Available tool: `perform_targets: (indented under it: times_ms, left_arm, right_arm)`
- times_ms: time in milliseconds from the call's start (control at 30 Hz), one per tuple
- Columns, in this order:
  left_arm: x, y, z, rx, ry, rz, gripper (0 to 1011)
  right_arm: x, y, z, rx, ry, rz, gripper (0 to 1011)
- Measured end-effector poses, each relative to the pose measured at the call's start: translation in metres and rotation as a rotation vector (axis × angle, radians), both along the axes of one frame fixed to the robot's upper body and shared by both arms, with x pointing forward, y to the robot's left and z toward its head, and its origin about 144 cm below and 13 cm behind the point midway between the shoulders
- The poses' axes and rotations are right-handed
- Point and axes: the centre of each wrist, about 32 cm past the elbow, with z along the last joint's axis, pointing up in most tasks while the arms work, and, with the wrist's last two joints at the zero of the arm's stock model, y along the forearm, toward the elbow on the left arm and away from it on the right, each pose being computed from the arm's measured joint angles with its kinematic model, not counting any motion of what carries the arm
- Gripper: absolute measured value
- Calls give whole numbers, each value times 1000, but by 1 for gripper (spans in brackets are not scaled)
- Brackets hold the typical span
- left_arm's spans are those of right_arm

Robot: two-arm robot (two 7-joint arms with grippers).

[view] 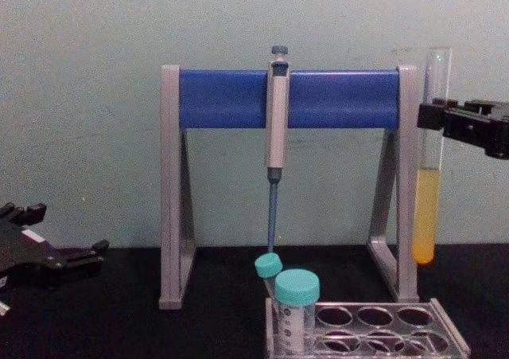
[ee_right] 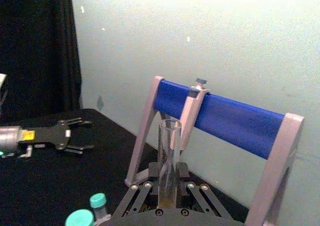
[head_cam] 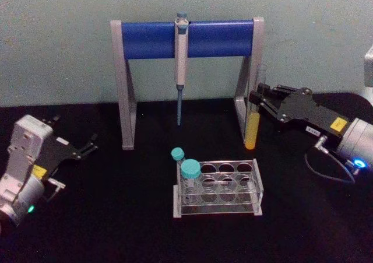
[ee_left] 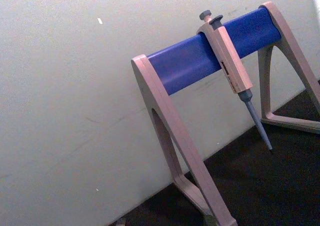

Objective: Pick up the test tube from the test tube rack, shake it, then place it back into the test tube rack.

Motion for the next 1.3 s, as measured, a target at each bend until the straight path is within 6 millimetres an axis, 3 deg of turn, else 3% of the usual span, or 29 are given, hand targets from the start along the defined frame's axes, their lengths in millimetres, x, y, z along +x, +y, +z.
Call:
perform_targets:
  times_ms: [567, 900, 1300]
  left_arm:
    - [0, 0, 0, 0, 0, 0, 1001]
    - [0, 0, 0, 0, 0, 0, 1001]
    - [0, 0, 0, 0, 0, 0, 1001]
  right_arm:
    - [3, 3, -7, 3, -11, -53, 228]
    - [4, 7, -8, 43, -6, 28, 228]
    - [-16, -11, 1, -5, 22, 113, 228]
